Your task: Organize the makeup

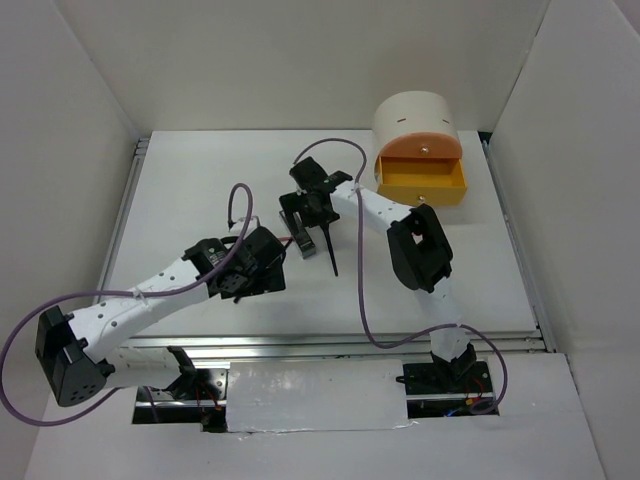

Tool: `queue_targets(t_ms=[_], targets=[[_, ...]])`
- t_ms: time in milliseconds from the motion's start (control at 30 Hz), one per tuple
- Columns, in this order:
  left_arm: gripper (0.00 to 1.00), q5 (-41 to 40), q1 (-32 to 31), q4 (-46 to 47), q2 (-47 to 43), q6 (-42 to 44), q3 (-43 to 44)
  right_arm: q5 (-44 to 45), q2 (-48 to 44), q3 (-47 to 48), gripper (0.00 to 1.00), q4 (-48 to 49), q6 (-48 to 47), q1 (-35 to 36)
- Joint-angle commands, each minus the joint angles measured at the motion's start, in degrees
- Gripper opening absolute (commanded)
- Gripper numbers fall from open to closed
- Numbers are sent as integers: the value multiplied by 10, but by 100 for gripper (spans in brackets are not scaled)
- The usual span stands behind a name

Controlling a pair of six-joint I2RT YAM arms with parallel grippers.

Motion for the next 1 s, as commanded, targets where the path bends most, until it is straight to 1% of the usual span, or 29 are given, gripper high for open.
queue_targets(t_ms=[0,100,133,167,200,400,500,533,600,633,700,733,833,867,900,967], targets=[[99,3,2,-2,-26,-26,-16,-27,-3,6,96,3,2,4],[99,5,2,-2,-41,-34,-29,-21,-34,-26,95,32,19,6],[99,5,2,-2,-45,-35,-33,-22,-57,-39,95,45,26,5],[99,6,2,-2,-49,-36,-35,-27,-65,-58,95,69,26,5],[99,5,2,-1,-55,-37,-41,-32,-67,-57,95,71,27,5],[99,5,2,-9,-63,-31,-36,-29,-2,-4,93,29,25,6],[99,4,2,-17,-68,-26,-33,-35,20,5,89,19,23,6],[99,4,2,-19,-70,-25,-34,-40,26,8,84,17,23,6],[99,4,2,-19,-76,-23,-39,-44,27,7,78,18,22,5],[99,7,2,-19,-79,-23,-40,-44,27,7,70,18,22,6],[99,9,2,-17,-83,-21,-45,-46,27,6,63,18,22,6],[99,10,2,-18,-84,-20,-45,-48,20,6,55,18,22,7],[99,11,2,-21,-88,-15,-46,-54,-17,-23,42,46,30,7],[99,11,2,-21,-90,-12,-46,-56,-31,-30,37,54,32,6],[99,11,2,-22,-90,-10,-45,-58,-61,-39,34,67,39,7],[99,11,2,-23,-90,-6,-42,-60,-91,-40,34,71,46,6]])
